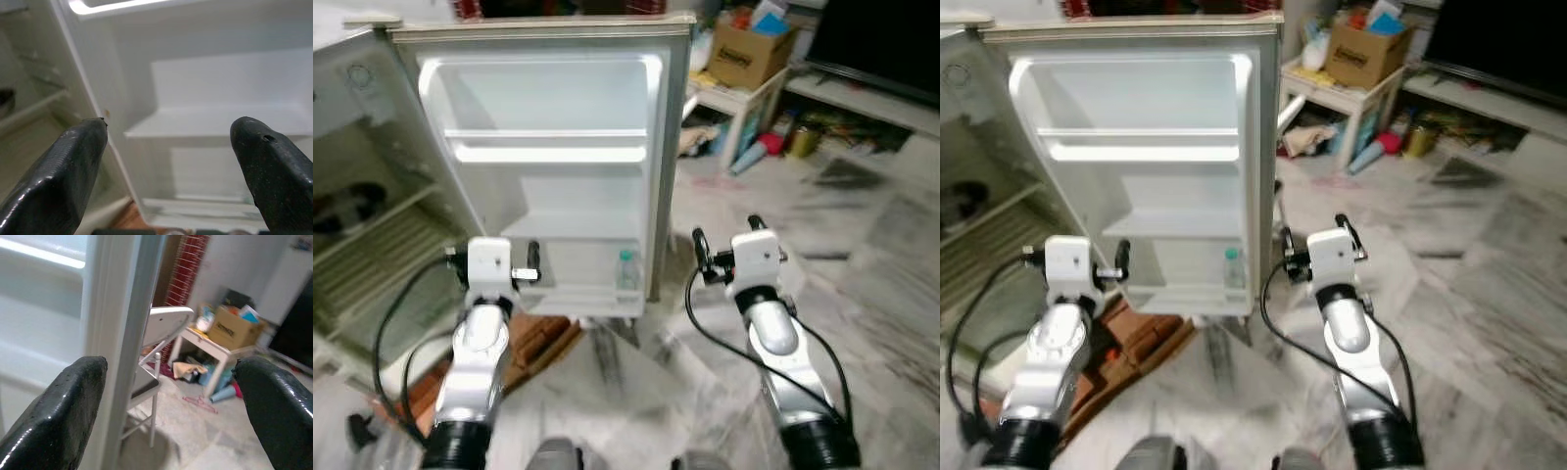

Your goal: Restocking fridge

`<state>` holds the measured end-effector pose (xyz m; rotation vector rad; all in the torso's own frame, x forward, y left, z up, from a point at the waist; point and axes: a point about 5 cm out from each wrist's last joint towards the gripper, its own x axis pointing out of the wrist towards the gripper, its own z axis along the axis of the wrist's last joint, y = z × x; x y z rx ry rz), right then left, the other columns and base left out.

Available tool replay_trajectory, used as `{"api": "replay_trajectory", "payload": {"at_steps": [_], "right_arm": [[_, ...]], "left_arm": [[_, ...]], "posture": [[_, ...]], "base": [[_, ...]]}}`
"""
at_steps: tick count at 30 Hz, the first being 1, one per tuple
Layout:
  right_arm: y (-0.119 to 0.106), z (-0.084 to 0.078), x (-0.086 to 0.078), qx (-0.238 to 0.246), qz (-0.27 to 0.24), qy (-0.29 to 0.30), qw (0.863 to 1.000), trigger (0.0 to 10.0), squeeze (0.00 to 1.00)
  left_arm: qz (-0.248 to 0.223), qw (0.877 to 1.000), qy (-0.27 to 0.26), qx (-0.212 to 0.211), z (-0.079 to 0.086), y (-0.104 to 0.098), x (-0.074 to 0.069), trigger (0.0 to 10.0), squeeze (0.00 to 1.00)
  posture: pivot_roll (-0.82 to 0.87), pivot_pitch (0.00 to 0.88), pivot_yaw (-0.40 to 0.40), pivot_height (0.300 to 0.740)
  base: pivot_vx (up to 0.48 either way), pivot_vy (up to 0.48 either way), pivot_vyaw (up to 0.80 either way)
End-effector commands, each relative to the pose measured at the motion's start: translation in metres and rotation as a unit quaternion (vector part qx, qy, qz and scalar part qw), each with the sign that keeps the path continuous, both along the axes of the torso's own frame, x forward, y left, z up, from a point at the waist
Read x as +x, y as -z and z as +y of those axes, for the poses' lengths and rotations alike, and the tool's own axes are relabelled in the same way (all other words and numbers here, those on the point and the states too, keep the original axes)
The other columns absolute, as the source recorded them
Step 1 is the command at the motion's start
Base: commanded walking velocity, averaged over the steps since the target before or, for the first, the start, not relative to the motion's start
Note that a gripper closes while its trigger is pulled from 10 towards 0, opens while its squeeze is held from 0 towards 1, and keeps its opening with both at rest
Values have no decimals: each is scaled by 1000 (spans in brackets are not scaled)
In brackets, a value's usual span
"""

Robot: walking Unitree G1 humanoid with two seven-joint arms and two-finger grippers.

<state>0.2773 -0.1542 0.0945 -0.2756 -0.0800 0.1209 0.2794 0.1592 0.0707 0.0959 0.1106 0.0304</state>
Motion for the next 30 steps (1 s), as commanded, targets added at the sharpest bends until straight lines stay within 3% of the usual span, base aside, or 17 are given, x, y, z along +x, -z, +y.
{"api": "replay_trajectory", "payload": {"at_steps": [1,30], "right_arm": [[-15,13,3,5,-35,-27,999,10000,0],[-18,15,5,22,-45,-50,998,10000,0]], "left_arm": [[-6,1000,2,9,2,-3,3,10000,0],[2,999,-33,18,9,1,4,10000,0]], "posture": [[14,0,35,740],[21,0,28,740]], "base": [[0,-480,794],[0,-467,787]]}}
